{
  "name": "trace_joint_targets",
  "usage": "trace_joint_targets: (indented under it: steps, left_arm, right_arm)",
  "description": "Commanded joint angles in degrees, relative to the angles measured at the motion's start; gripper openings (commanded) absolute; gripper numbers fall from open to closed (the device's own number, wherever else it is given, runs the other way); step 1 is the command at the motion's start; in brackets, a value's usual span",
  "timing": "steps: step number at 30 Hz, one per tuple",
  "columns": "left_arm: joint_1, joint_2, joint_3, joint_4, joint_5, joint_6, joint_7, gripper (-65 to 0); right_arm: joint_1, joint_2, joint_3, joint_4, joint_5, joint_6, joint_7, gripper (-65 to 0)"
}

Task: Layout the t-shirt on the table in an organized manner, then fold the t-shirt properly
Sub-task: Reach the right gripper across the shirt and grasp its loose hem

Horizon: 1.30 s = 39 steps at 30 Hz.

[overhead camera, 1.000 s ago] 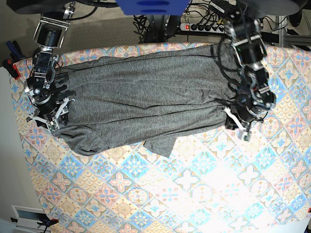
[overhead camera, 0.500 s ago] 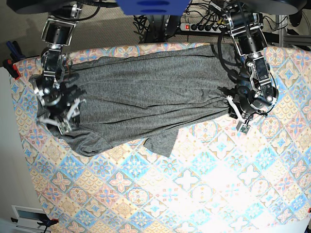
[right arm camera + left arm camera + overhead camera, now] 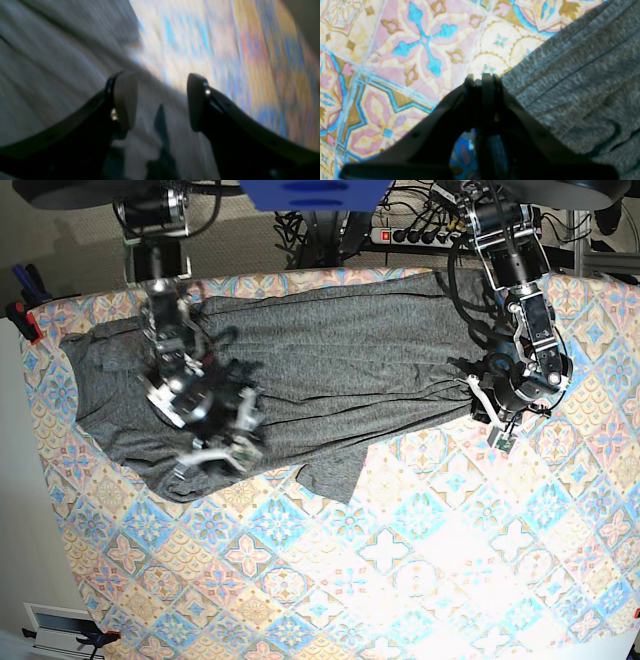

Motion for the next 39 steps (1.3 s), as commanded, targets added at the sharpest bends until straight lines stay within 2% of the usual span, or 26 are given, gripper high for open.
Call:
trace_joint_targets:
  steps: [1, 8, 11, 15, 20, 31, 34, 37, 39]
  left_arm:
    - [-0.04, -0.62, -0.01, 0.33, 1.57, 0.14, 2.40, -61.0]
    - [0.40, -0.71, 0.34, 0.33, 1.57, 0.14, 2.58, -61.0]
    - [2.07, -1.23, 4.12, 1.12, 1.48, 0.14, 2.49, -61.0]
    - [4.71, -4.31, 8.96, 3.85, 0.86, 0.14, 2.23, -61.0]
    - [7.78, -7.04, 12.12, 8.24, 0.86, 0.14, 2.32, -61.0]
    - [9.98, -8.27, 13.09, 8.51, 1.66, 0.14, 2.23, -61.0]
    - [10.16, -8.62, 15.55, 8.51, 1.66, 0.14, 2.23, -61.0]
    - [11.30, -11.17, 20.56, 8.60, 1.57, 0.14, 2.23, -61.0]
    - [11.48, -11.61, 22.67, 8.68, 1.57, 0.14, 2.23, -61.0]
  right_arm:
    - [1.61, 0.39, -0.54, 0.63, 0.67, -0.39, 1.22, -35.2]
    - [5.39, -1.37, -6.87, -6.05, 0.76, -0.39, 1.14, -35.2]
    - [5.57, -2.08, -7.66, -10.80, 0.84, -0.39, 1.49, -35.2]
    - [6.62, -4.54, -7.31, -14.14, 0.76, -0.39, 4.92, -35.2]
    - [8.47, -7.17, -7.48, -18.10, 0.76, -0.39, 6.59, -35.2]
    - [13.04, -7.79, -7.31, -18.71, 0.76, -0.39, 6.23, -35.2]
    - [14.45, -7.79, -7.31, -18.89, 0.76, -0.39, 6.23, -35.2]
    - [14.97, -7.97, -7.48, -20.56, 0.76, -0.39, 6.59, -35.2]
    - [15.06, -9.64, -7.31, -23.02, 0.76, -0.39, 6.76, -35.2]
